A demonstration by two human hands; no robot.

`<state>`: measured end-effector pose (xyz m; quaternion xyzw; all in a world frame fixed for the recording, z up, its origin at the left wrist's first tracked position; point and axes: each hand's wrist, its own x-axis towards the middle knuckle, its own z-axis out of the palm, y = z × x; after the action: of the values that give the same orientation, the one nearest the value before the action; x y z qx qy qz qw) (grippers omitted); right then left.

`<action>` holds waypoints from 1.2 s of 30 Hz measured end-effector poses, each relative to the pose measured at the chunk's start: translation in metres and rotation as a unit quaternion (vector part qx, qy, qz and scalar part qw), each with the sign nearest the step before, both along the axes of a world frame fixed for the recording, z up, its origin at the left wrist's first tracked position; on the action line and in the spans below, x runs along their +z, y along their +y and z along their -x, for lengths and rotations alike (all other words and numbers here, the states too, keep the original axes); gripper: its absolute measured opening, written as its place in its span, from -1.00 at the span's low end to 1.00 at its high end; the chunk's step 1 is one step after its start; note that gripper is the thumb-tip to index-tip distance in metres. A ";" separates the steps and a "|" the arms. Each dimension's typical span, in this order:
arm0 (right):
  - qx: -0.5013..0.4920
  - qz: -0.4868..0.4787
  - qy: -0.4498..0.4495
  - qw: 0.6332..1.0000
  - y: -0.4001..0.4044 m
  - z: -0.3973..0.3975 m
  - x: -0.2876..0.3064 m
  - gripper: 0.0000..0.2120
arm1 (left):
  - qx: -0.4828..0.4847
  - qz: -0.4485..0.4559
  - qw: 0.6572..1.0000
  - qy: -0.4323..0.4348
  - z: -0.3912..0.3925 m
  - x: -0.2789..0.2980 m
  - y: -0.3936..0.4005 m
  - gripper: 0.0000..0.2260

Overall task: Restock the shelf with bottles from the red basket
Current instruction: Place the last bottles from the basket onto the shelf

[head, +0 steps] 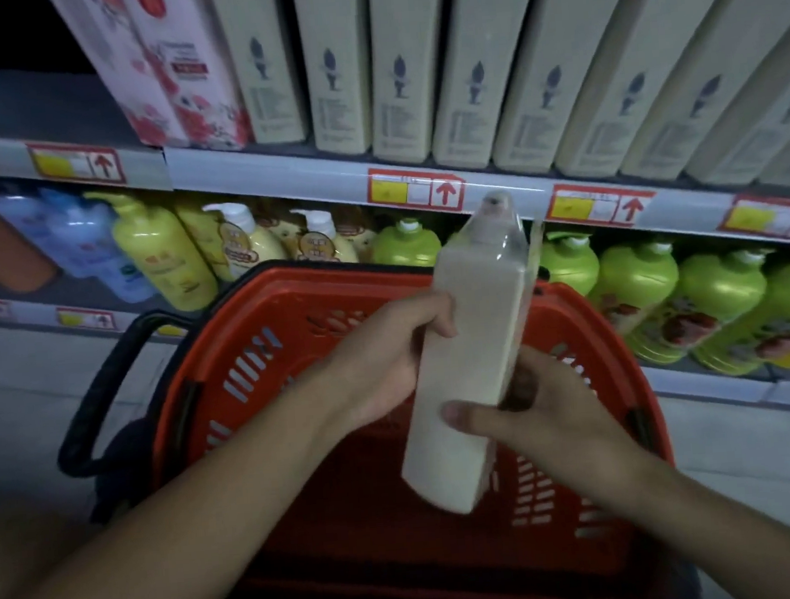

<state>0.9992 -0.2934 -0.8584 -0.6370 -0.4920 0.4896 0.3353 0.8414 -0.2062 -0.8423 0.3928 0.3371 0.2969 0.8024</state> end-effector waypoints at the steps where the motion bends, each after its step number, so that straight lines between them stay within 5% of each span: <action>1: -0.030 -0.013 -0.052 0.998 0.000 0.003 -0.003 -0.44 | -0.010 -0.051 0.998 0.030 -0.003 -0.001 0.001 -0.75; 4: -0.061 -0.077 -0.295 0.950 0.001 0.008 -0.009 -0.49 | 0.049 -0.152 0.974 0.159 -0.016 -0.022 -0.008 -0.34; 8: -0.024 -0.173 -0.430 0.886 0.007 0.009 0.006 -0.47 | 0.154 -0.005 0.985 0.080 -0.020 -0.030 -0.017 -0.54; 10: 0.004 -0.152 -0.334 0.930 0.009 -0.002 0.023 -0.45 | 0.146 0.078 0.986 0.030 -0.011 -0.023 -0.010 -0.55; 12: -0.011 -0.089 -0.122 0.988 0.008 -0.010 0.036 -0.64 | 0.140 0.115 0.983 0.013 0.000 -0.014 -0.002 -0.56; 14: -0.017 -0.011 0.032 0.999 0.006 -0.012 0.033 -0.67 | 0.146 0.111 0.983 -0.019 0.005 -0.009 0.005 -0.61; 17: -0.022 0.076 0.148 0.986 0.002 -0.005 0.017 -0.56 | 0.142 0.050 0.988 -0.031 0.003 0.001 0.008 -0.62; 21: -0.011 0.052 0.145 0.988 0.005 0.000 0.012 -0.50 | 0.144 -0.017 0.989 0.011 -0.005 0.008 0.000 -0.38; 26: -0.001 0.025 0.217 0.976 -0.003 0.000 0.013 -0.44 | 0.073 -0.118 0.988 0.062 -0.004 0.015 -0.004 -0.40; 31: -0.032 -0.064 0.261 0.963 -0.011 -0.012 0.064 -0.46 | 0.012 -0.275 0.950 0.149 0.009 0.058 -0.020 -0.29; 36: -0.055 -0.133 0.237 0.961 -0.030 -0.036 0.145 -0.54 | 0.016 -0.346 0.929 0.130 -0.017 0.149 -0.037 -0.36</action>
<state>1.0353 -0.3233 -0.7129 -0.4783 -0.4239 0.5372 0.5504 0.8586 -0.2431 -0.6934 0.6762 0.3212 0.3540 0.5606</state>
